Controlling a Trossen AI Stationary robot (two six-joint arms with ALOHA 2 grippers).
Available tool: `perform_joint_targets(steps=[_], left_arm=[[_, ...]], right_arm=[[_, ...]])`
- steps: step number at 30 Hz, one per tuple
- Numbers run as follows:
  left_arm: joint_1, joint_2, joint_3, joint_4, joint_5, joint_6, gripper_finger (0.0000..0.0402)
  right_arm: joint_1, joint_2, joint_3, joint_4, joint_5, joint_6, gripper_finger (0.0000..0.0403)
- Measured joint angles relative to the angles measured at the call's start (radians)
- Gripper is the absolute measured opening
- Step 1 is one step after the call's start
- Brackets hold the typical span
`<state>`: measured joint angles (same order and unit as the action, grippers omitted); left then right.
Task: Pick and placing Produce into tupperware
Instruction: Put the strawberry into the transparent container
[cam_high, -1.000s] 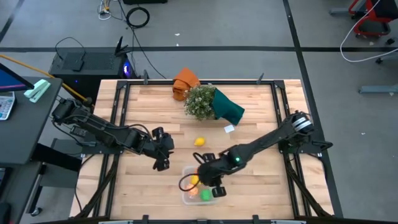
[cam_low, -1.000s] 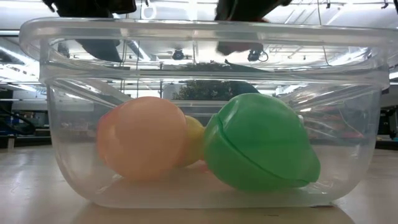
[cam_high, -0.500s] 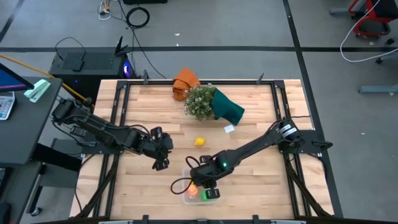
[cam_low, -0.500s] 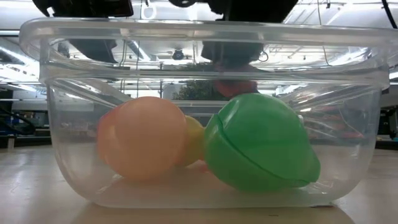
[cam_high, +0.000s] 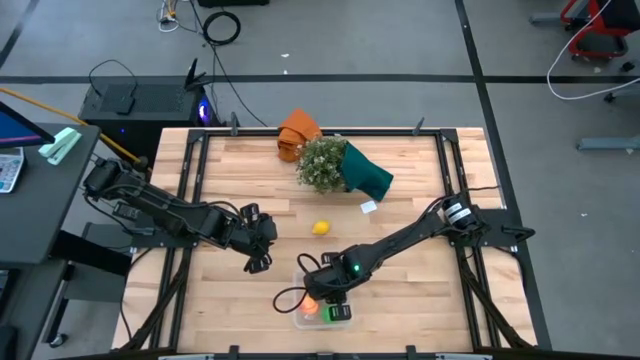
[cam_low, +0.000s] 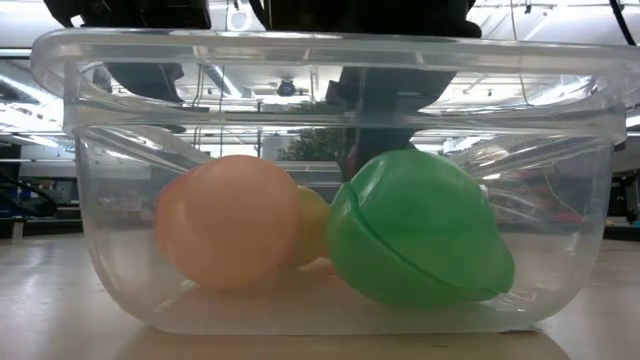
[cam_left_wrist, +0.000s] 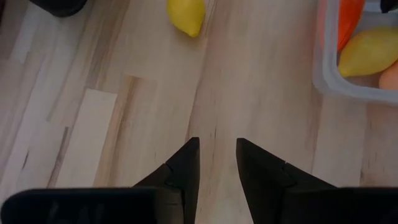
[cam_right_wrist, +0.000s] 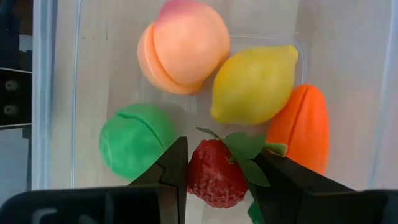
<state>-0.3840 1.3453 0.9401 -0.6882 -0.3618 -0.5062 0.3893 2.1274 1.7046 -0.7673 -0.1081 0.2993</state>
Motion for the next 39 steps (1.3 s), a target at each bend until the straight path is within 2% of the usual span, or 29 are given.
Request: perform_joint_targets(steps=[29, 39], left_arm=[[0.0, 0.0, 0.0, -0.001, 0.0, -0.008, 0.0112], [0.0, 0.0, 0.0, -0.001, 0.0, -0.007, 0.011]], right_arm=[[-0.001, 0.04, -0.012, 0.043, 0.0, 0.063, 0.0104], [-0.001, 0.039, -0.012, 0.043, -0.052, 0.072, 0.0146]])
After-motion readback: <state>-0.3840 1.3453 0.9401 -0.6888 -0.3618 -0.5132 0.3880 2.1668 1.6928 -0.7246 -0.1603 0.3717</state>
